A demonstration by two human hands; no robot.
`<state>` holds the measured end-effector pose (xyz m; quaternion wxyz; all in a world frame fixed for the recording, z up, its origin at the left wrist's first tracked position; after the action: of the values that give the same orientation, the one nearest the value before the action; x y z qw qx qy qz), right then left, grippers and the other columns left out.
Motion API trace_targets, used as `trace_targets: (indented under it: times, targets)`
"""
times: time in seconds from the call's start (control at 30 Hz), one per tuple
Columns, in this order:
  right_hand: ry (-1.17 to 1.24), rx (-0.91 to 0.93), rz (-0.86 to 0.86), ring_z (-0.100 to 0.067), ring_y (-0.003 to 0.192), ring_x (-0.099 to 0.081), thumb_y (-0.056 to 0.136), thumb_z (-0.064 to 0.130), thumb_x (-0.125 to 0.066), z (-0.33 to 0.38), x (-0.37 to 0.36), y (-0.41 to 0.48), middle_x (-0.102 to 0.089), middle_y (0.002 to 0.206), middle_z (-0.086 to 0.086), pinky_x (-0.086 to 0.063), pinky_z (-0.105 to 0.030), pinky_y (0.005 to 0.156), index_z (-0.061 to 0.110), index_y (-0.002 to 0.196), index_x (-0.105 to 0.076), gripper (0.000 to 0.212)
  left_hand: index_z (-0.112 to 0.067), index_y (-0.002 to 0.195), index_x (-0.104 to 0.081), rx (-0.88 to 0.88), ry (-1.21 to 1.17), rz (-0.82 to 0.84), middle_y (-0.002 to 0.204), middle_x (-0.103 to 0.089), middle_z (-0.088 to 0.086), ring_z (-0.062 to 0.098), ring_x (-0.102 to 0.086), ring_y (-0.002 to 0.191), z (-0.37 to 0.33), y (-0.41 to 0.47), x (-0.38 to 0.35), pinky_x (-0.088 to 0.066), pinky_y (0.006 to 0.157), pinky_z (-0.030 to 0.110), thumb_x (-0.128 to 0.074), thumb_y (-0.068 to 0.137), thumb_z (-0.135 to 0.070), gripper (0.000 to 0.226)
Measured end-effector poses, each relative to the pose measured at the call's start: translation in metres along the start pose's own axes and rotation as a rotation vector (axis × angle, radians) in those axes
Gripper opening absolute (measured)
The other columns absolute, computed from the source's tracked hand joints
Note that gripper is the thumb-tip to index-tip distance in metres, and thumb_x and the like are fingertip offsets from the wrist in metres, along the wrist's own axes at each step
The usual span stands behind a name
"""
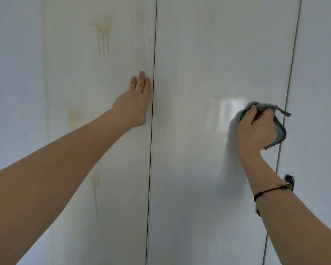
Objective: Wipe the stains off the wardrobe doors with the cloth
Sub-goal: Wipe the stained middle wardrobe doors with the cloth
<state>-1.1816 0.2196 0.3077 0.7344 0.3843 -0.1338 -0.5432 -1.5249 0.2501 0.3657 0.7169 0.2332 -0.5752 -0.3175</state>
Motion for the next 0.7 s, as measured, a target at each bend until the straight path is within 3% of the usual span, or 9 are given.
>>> trace_targets:
  times: [0.1, 0.2, 0.33, 0.43, 0.53, 0.6, 0.7]
  targets:
    - [-0.080, 0.193, 0.060, -0.027, 0.064, -0.048, 0.101, 0.031, -0.042, 0.049, -0.045, -0.013, -0.054, 0.072, -0.002, -0.026, -0.035, 0.062, 0.009, 0.094, -0.046, 0.023, -0.007, 0.157, 0.013, 0.000, 0.023, -0.040, 0.164, 0.023, 0.011, 0.029, 0.006, 0.154, 0.002, 0.003, 0.001, -0.049, 0.101, 0.041, -0.051, 0.083, 0.000, 0.099]
    - [-0.086, 0.418, 0.164, -0.028, 0.058, -0.047, 0.099, 0.031, -0.041, 0.100, -0.088, -0.041, -0.054, 0.066, -0.003, -0.023, -0.035, 0.057, 0.012, 0.093, -0.047, 0.020, -0.006, 0.157, 0.010, 0.014, 0.049, -0.065, 0.164, 0.020, 0.013, 0.031, 0.002, 0.154, 0.005, 0.006, -0.003, -0.051, 0.097, 0.043, -0.052, 0.083, 0.000, 0.097]
    - [-0.078, 0.744, 0.261, -0.023, 0.037, -0.044, 0.090, 0.030, -0.043, 0.107, -0.117, -0.152, -0.051, 0.050, -0.003, -0.018, -0.022, 0.045, 0.013, 0.079, -0.055, 0.023, -0.006, 0.158, 0.008, 0.008, 0.028, -0.084, 0.165, 0.018, 0.013, 0.031, 0.001, 0.154, 0.006, 0.004, -0.007, -0.047, 0.103, 0.045, -0.055, 0.081, 0.003, 0.100]
    - [-0.162, 0.993, 0.564, -0.019, 0.038, -0.048, 0.085, 0.029, -0.052, 0.057, -0.116, -0.266, -0.054, 0.055, 0.001, -0.025, -0.019, 0.039, 0.014, 0.093, -0.055, 0.017, -0.007, 0.158, 0.010, -0.003, -0.019, -0.052, 0.165, 0.020, 0.010, 0.030, 0.006, 0.154, 0.004, -0.001, -0.014, -0.041, 0.111, 0.044, -0.051, 0.083, 0.005, 0.098]
    - [-0.140, 1.197, 0.806, -0.018, 0.036, -0.048, 0.075, 0.022, -0.074, 0.032, -0.108, -0.303, -0.051, 0.056, 0.004, -0.029, -0.020, 0.033, 0.017, 0.086, -0.050, 0.027, -0.010, 0.158, 0.013, -0.034, -0.019, -0.019, 0.164, 0.025, 0.005, 0.027, 0.010, 0.153, 0.005, -0.006, -0.014, -0.045, 0.107, 0.041, -0.047, 0.083, 0.008, 0.098]
    - [-0.114, 1.250, 0.706, -0.021, 0.036, -0.051, 0.076, 0.021, -0.070, 0.068, -0.123, -0.257, -0.053, 0.055, 0.002, -0.025, -0.020, 0.035, 0.015, 0.084, -0.057, 0.016, -0.012, 0.158, 0.012, -0.063, -0.047, -0.022, 0.164, 0.025, 0.003, 0.024, 0.010, 0.153, 0.009, -0.007, -0.011, -0.047, 0.104, 0.039, -0.048, 0.081, 0.009, 0.100]
    - [-0.144, 1.086, 0.283, -0.029, 0.044, -0.060, 0.085, 0.023, -0.058, 0.167, -0.138, -0.142, -0.063, 0.061, -0.008, -0.021, -0.023, 0.040, 0.012, 0.096, -0.063, 0.016, -0.018, 0.160, 0.006, -0.077, -0.093, -0.049, 0.166, 0.019, -0.002, 0.020, 0.002, 0.154, 0.016, -0.008, -0.005, -0.045, 0.105, 0.038, -0.052, 0.077, 0.010, 0.105]
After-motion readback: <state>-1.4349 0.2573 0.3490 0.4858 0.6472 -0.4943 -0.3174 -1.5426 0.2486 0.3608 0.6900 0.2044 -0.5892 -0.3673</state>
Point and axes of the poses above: each hand's wrist, its own y-axis towards the middle knuckle, its own x-axis out of the back of the hand, z = x × y, the point moved 7 cm from there along y, towards the middle knuckle
